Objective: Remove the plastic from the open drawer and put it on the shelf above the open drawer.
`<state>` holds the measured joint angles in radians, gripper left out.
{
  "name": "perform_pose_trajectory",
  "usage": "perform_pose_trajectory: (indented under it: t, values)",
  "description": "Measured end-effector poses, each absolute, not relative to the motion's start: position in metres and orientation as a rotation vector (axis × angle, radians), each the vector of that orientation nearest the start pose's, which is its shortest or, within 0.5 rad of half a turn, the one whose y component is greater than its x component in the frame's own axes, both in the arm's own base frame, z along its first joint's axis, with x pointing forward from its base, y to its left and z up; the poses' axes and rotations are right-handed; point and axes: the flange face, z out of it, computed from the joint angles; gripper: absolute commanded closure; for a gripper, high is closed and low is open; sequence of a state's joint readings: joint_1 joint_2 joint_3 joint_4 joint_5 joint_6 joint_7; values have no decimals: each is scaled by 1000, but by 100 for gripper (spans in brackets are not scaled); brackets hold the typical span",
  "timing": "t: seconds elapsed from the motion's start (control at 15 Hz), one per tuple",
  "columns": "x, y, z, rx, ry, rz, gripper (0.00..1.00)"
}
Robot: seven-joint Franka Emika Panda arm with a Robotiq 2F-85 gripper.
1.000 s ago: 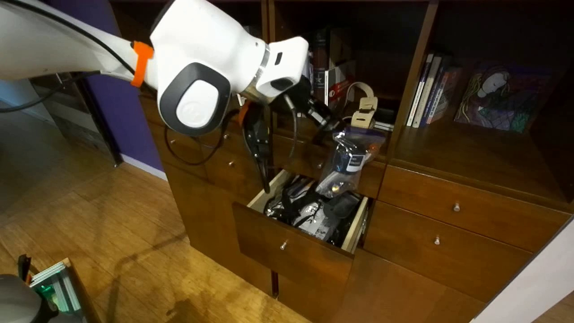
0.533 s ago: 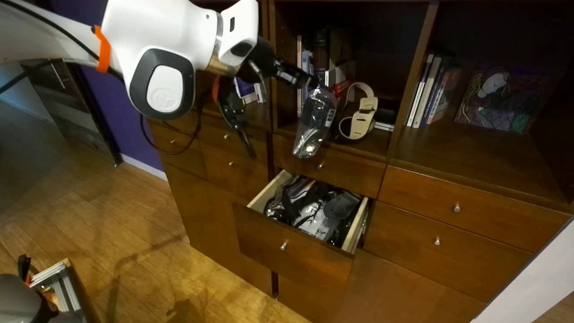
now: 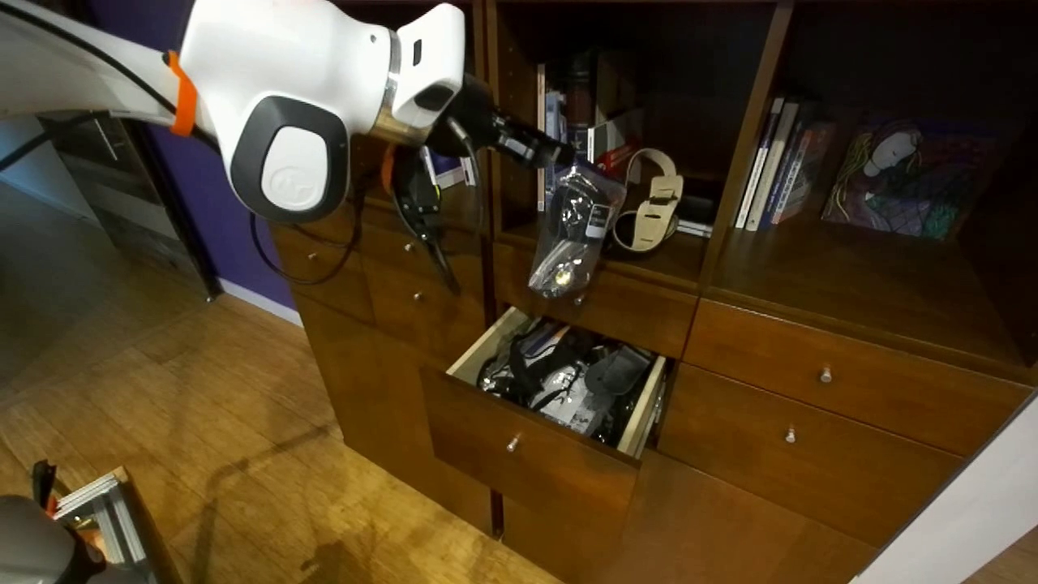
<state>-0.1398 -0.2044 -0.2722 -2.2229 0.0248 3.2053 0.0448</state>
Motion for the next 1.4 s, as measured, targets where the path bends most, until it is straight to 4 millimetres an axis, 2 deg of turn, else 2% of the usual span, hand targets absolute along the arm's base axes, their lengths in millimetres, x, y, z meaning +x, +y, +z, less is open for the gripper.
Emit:
perform_pose_trajectory:
  t: [0.13, 0.27, 0.47, 0.6, 0.87, 1.13, 1.4]
  values:
    - [488, -215, 604, -2643, 662, -1811, 100]
    - [494, -195, 609, -2626, 603, -1812, 100]
    - [498, -165, 622, -2583, 517, -1830, 100]
    - [498, -153, 632, -2548, 488, -1857, 100]
    - [499, -152, 638, -2485, 491, -1924, 100]
    - [508, -156, 631, -2424, 554, -1963, 100]
    - [528, -165, 618, -2360, 672, -1969, 100]
